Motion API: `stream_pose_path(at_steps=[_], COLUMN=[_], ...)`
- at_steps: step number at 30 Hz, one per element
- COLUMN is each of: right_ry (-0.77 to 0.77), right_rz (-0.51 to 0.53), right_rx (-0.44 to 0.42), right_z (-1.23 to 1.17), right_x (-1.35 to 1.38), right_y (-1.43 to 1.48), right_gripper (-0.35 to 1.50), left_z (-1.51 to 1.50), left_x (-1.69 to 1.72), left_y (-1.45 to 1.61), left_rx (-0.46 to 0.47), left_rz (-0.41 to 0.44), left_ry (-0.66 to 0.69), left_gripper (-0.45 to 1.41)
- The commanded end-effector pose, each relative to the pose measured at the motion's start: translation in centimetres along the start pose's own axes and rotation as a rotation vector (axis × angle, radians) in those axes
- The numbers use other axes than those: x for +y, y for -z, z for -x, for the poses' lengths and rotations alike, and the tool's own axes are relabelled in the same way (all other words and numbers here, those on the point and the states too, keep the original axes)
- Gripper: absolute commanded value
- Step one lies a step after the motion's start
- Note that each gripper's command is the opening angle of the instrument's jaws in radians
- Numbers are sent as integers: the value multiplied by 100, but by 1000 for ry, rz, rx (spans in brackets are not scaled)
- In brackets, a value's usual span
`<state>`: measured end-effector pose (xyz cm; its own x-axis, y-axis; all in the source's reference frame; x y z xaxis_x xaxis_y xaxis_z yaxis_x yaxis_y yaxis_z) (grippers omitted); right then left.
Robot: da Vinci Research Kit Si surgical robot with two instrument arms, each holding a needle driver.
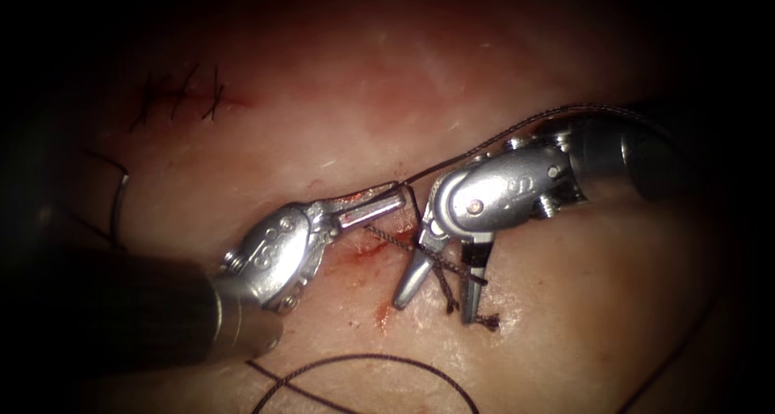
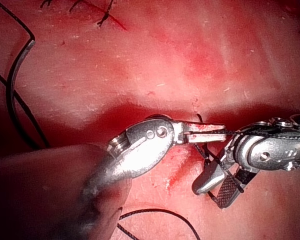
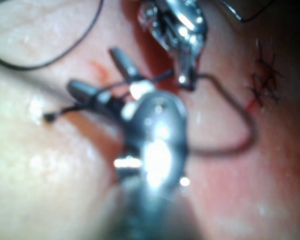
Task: Wound Closure
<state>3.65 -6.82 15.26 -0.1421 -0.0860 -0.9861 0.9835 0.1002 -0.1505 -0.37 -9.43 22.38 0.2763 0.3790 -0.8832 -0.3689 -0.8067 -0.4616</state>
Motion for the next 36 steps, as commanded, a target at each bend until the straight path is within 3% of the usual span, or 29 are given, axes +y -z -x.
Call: stream_pose_path(at_steps=[1, 5, 10, 13, 17, 23, 34, 36], right_ry=[4, 12, 23, 31, 38, 78, 113, 114], right_rz=[-26, -79, -153, -183, -236, -317, -366, -393], right_rx=[-18, -57, -118, -139, -190, -238, -365, -355], right_z=[5, 7, 9, 12, 17, 26, 36, 35], right_x=[6, 4, 0, -2, -5, -17, -21, -21], right_y=[-5, -7, -13, -17, -23, -33, -33, -34], right_gripper=[69, 71, 74, 74, 74, 76, 76, 66], left_z=[8, -2, -46, -54, -42, 5, 21, 20], left_x=[8, 5, -1, 3, 12, 32, 42, 40], left_y=[-2, -8, -26, -35, -39, -41, -30, -28], left_rx=[-3, -40, -126, -158, -182, -200, -199, -200], left_rz=[1, 11, 33, 37, 41, 44, 52, 47], left_ry=[7, 19, 14, 10, 0, 15, 34, 34], left_gripper=[-45, -45, -45, -45, -45, -45, -45, -45])
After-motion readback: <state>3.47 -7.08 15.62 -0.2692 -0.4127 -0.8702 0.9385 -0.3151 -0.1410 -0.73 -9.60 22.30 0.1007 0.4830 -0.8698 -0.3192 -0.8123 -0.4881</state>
